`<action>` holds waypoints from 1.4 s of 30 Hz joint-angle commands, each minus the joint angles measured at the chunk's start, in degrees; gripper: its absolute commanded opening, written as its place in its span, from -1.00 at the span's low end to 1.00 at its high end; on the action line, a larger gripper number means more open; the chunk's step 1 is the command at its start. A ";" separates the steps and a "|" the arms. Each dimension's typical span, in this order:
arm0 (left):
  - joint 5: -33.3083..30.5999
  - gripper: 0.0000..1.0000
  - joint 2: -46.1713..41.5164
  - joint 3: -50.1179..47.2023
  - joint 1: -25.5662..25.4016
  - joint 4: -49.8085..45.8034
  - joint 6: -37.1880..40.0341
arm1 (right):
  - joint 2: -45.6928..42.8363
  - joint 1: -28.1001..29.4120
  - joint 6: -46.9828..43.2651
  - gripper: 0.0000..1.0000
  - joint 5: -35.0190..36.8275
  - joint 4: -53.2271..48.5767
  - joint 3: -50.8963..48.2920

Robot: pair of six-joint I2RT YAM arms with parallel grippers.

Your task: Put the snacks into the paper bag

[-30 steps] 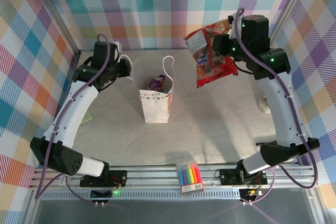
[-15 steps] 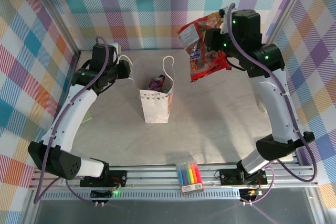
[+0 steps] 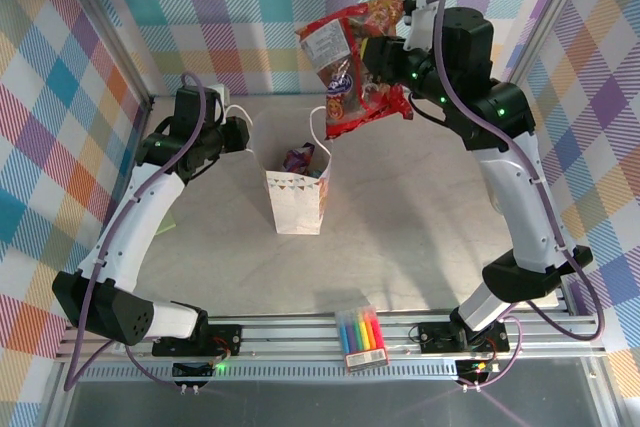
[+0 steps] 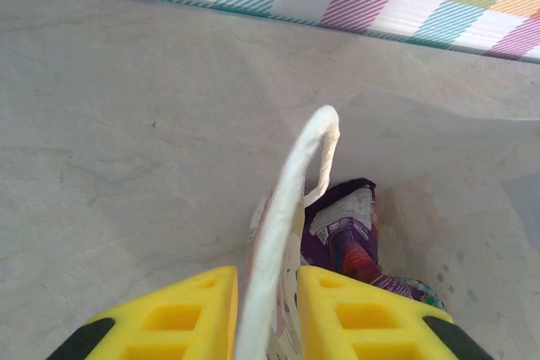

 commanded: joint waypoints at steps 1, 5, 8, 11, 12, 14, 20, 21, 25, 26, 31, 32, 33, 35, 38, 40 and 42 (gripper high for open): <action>0.84 -0.49 -1.71 -1.07 0.74 1.51 -1.00 | -1.04 0.25 2.92 -1.00 -2.26 12.71 2.92; 0.75 -0.49 -1.97 -1.39 0.80 1.61 -1.01 | -0.35 0.29 5.55 -1.00 -4.83 15.18 1.44; 0.68 -0.49 -2.25 -1.74 0.82 1.70 -0.92 | 0.53 0.38 7.89 -1.00 -6.20 16.39 1.56; 0.58 -0.49 -2.52 -2.01 0.83 1.77 -0.83 | 1.35 0.98 9.71 -1.00 -7.11 17.95 1.65; 0.49 -0.49 -2.66 -2.17 0.87 2.01 -0.83 | 1.60 1.52 10.02 -1.00 -7.31 18.68 1.65; 0.49 -0.50 -2.68 -2.71 0.92 2.52 -1.07 | 2.10 2.57 9.97 -1.00 -7.68 19.73 1.71; 0.93 -0.50 -3.10 -2.17 1.01 1.43 -1.92 | 4.49 7.31 6.94 -1.00 -6.96 22.04 2.55; 0.92 -0.50 -3.65 -2.11 1.01 1.66 -2.12 | 5.57 7.93 6.43 -1.00 -6.81 21.58 3.92; 0.93 -0.49 -5.11 -2.78 1.01 2.82 -2.98 | 10.35 9.15 5.65 -1.00 -7.19 18.15 10.33; 0.98 -0.49 -5.30 -2.97 0.96 3.03 -3.05 | 11.00 9.12 6.02 -1.00 -7.63 18.21 10.76; 1.45 -0.49 -5.23 -3.39 1.01 2.74 -3.12 | 13.00 9.26 7.32 -1.00 -10.21 20.12 11.21; 1.61 -0.49 -5.14 -3.46 1.01 2.83 -3.12 | 13.27 9.34 7.40 -1.00 -10.41 20.34 11.46; 1.71 -0.49 -5.14 -3.55 1.01 2.83 -3.07 | 13.51 9.51 7.40 -1.00 -10.25 20.40 11.73; 1.96 -0.49 -4.98 -3.63 1.01 2.86 -3.11 | 13.88 9.74 6.99 -1.00 -9.98 20.43 12.43; 2.16 -0.49 -5.02 -3.60 1.01 2.92 -2.98 | 14.49 10.09 6.10 -1.00 -9.62 21.40 12.79; 2.33 -0.49 -5.09 -3.57 1.01 3.01 -2.98 | 15.23 10.14 5.99 -1.00 -9.94 22.24 13.12; 2.60 -0.49 -5.04 -3.37 1.01 2.97 -2.88 | 16.27 10.14 5.89 -1.00 -11.38 22.94 13.82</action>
